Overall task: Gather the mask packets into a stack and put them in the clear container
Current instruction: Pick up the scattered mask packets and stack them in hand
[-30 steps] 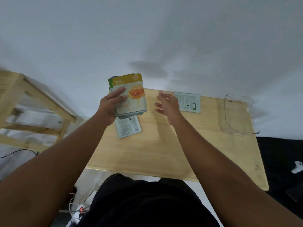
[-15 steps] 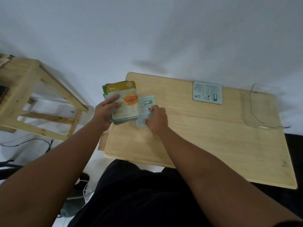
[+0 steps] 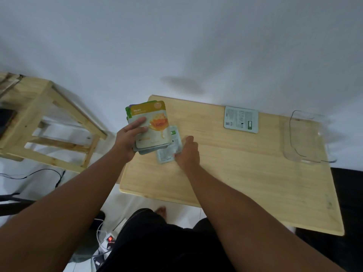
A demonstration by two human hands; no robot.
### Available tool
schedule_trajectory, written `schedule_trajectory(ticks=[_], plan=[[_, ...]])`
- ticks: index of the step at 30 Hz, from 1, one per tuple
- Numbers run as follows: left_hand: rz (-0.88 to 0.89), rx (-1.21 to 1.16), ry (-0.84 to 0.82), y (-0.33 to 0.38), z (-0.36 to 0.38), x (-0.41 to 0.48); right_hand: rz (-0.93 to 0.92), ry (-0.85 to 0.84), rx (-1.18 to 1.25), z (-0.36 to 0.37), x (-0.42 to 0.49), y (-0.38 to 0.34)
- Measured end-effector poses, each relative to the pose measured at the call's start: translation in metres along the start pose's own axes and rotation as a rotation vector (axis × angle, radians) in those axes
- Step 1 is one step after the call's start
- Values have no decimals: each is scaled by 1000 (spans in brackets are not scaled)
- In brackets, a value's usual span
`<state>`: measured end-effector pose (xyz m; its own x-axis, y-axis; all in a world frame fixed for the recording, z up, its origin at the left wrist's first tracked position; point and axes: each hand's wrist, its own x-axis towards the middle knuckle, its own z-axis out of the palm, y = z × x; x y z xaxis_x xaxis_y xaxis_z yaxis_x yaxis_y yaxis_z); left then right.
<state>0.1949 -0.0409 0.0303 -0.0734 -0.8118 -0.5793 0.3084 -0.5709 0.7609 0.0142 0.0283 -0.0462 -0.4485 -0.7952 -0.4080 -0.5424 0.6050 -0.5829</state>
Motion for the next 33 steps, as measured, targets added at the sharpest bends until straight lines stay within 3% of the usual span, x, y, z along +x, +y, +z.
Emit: schedule_trajectory(ticks=[4, 10, 14, 20, 24, 29, 31, 33], plan=[[-1, 8, -5, -9, -7, -8, 95, -42, 46, -1, 3, 5], [18, 1, -31, -8, 7, -21, 43, -30, 158, -39, -5, 27], [27, -7, -107, -8, 41, -28, -7, 164, 304, -100, -12, 23], [68, 4, -238, -11, 106, -38, -308, 518, 391, -182, -37, -17], [74, -6, -275, -13, 138, -42, -540, 462, 143, -192, -46, -29], [82, 38, -351, -11, 155, -45, -635, 364, -231, -193, -47, -16], [73, 56, -355, -11, 154, -46, -653, 266, -275, -195, -43, -14], [67, 62, -367, -13, 152, -42, -696, 178, -163, -202, -39, -12]])
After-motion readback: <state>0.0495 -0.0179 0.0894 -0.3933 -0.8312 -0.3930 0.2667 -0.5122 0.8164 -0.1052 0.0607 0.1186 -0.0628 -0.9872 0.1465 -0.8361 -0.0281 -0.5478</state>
